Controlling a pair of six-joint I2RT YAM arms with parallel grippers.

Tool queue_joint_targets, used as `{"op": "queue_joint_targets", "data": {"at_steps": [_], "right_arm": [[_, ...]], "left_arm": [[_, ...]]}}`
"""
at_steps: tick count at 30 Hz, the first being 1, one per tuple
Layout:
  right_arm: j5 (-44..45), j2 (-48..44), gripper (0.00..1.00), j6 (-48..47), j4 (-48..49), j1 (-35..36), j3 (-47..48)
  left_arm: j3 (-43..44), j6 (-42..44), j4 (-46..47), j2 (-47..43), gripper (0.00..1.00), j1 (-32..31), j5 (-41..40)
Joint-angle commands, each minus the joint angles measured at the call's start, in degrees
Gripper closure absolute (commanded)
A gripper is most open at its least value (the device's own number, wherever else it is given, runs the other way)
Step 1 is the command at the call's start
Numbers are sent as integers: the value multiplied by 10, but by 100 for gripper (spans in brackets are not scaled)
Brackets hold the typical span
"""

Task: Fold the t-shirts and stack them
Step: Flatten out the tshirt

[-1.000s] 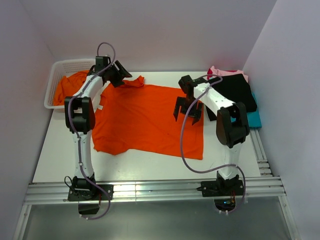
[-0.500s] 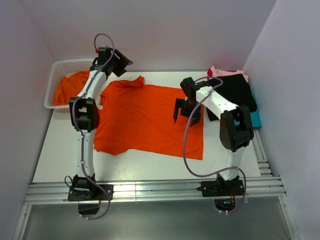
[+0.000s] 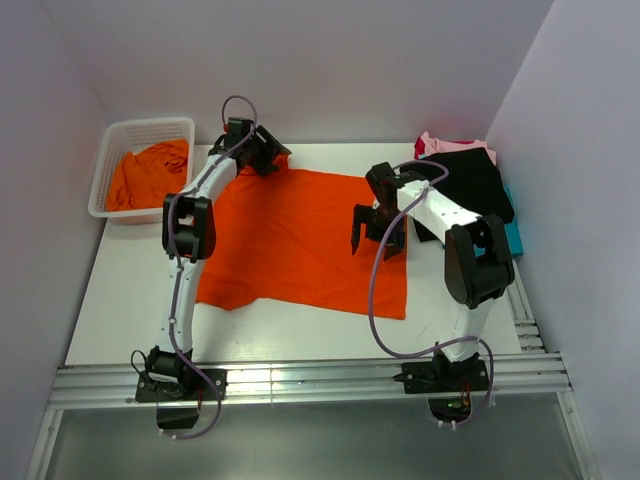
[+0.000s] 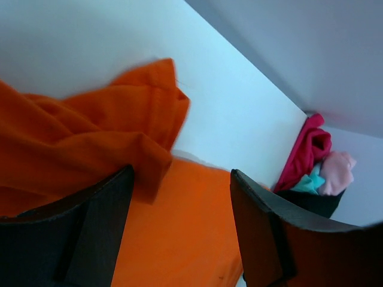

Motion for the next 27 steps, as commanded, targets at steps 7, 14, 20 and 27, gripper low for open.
{"op": "queue_joint_targets", "data": {"at_steps": [7,14,20,27], "right_arm": [[-5,-9,9,-17,15,-19,3],[0,-2,9,-16,14,-31,9],[0,-2,9,-10,17,-46,0],[0,4,9,-6,18,-58,-3]], "left_arm": [[35,-31,54,30,32,-6,61],[55,-23,49,65,30,-4,94],[58,-1,19,84,36,-1,97],[32,20,0,84,74,9,97]]}}
